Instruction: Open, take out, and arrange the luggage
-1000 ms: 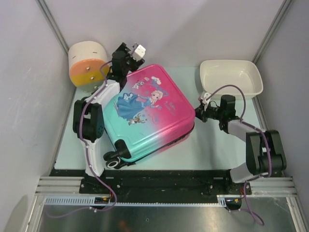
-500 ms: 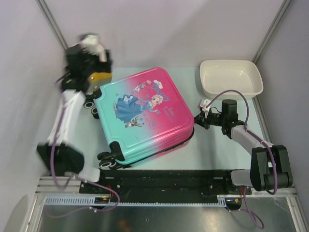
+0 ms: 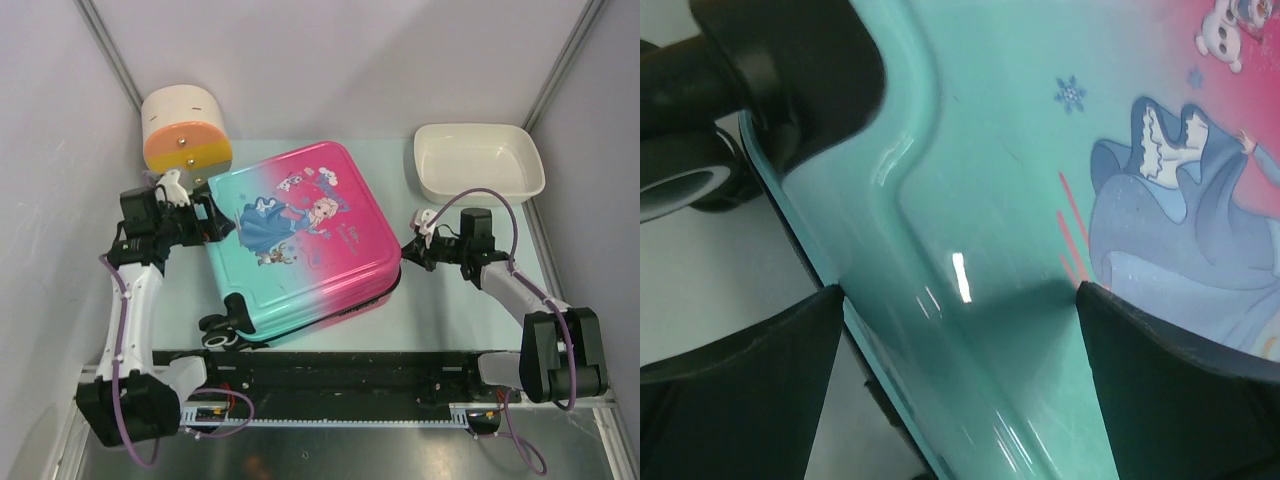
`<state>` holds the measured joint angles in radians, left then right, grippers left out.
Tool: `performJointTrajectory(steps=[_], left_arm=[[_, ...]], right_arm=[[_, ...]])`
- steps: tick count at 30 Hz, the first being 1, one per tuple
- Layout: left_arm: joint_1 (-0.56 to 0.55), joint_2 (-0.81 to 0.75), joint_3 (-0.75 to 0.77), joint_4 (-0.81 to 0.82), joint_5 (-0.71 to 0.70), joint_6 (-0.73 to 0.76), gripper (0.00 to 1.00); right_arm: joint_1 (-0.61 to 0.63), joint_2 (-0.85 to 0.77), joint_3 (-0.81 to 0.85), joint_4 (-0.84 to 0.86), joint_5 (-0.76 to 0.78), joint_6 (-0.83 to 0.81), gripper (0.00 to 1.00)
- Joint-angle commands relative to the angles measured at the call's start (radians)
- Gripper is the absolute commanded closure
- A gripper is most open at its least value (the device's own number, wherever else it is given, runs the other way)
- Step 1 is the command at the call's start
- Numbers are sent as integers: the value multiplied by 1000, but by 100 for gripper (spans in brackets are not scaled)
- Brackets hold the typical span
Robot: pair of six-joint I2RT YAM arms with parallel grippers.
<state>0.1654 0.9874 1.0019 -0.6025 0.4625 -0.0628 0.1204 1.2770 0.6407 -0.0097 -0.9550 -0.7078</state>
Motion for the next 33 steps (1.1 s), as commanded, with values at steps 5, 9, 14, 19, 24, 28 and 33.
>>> performJointTrajectory(steps=[5, 9, 14, 19, 24, 28, 33], left_arm=[[-104, 212, 47, -8, 84, -157, 1], [-222, 382, 190, 33, 90, -105, 10], [-236, 647, 512, 17, 73, 32, 20], [-244, 613, 636, 3, 25, 168, 14], [-323, 464, 551, -2, -19, 210, 9], [-460, 318, 376, -2, -87, 235, 8], [-503, 255, 181, -9, -63, 282, 7]], right_arm=[[-14, -45, -1, -68, -96, -4, 100], [-10, -31, -1, -78, -108, 2, 100], [69, -33, -4, -17, -52, 143, 100], [217, -88, -21, 85, 51, 376, 100], [298, -139, -67, 114, 209, 386, 100], [260, -137, -72, 120, 312, 364, 100], [180, -117, -70, 210, 395, 274, 100]])
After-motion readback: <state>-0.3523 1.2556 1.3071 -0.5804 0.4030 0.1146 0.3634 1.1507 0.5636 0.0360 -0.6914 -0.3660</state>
